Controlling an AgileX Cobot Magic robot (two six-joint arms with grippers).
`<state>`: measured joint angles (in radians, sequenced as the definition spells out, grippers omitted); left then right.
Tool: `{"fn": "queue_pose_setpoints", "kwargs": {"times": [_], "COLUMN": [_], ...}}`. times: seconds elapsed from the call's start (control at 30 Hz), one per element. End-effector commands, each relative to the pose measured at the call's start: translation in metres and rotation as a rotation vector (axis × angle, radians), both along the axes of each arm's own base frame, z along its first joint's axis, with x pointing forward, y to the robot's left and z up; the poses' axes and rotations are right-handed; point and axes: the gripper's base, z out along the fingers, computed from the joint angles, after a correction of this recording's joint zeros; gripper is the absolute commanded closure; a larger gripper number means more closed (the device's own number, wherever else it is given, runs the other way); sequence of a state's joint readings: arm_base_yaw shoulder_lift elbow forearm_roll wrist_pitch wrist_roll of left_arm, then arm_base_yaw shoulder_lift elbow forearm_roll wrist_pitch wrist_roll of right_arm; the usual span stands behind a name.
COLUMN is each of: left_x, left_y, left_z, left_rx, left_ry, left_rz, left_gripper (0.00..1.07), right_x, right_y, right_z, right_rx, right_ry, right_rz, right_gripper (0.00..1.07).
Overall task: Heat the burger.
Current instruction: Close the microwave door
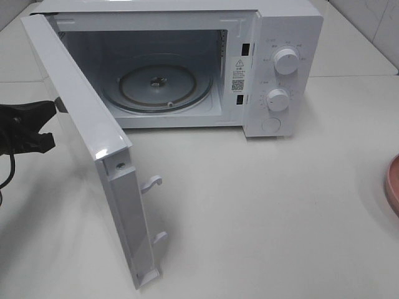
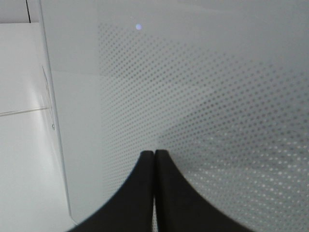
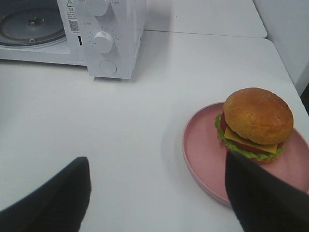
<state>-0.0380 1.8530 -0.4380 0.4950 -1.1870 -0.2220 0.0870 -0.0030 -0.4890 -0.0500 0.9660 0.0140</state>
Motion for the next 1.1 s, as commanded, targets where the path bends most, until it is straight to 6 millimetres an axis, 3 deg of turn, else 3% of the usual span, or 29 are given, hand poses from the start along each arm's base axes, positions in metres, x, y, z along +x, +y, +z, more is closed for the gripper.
{"fn": "queue_pose_setpoints", "kwargs": {"times": [0.03,0.5,0.8,1.1], "left_x": [0.002,0.004,0.025,0.039], "left_y": [-0.008,-0.017,-0.038,-0.043], "left_z": [0.0,-0.001,0.01,0.014], "left_rx": [-0.011,-0.002,0.025,0.043], "left_ry": [-0.012,-0.011,-0.045,-0.048], "left_rz": [-0.045,-0.026,0.018,0.02], "left_gripper": [1.07,1.07,1.07,1.07], "right_x": [-0.004,-0.004,-0.004,-0.004], "right_y": [0.0,0.0,0.0,0.0], "right_z": [0.001,0.001,0.001,0.001], "right_rx": [0.006,0.006,0.006,0.006], "right_ry": [-0.033,-0.033,-0.033,-0.033], "right_rz": [-0.007,-0.007,-0.007,-0.007], "right_gripper": [0.31,0.31,0.31,0.31]}}
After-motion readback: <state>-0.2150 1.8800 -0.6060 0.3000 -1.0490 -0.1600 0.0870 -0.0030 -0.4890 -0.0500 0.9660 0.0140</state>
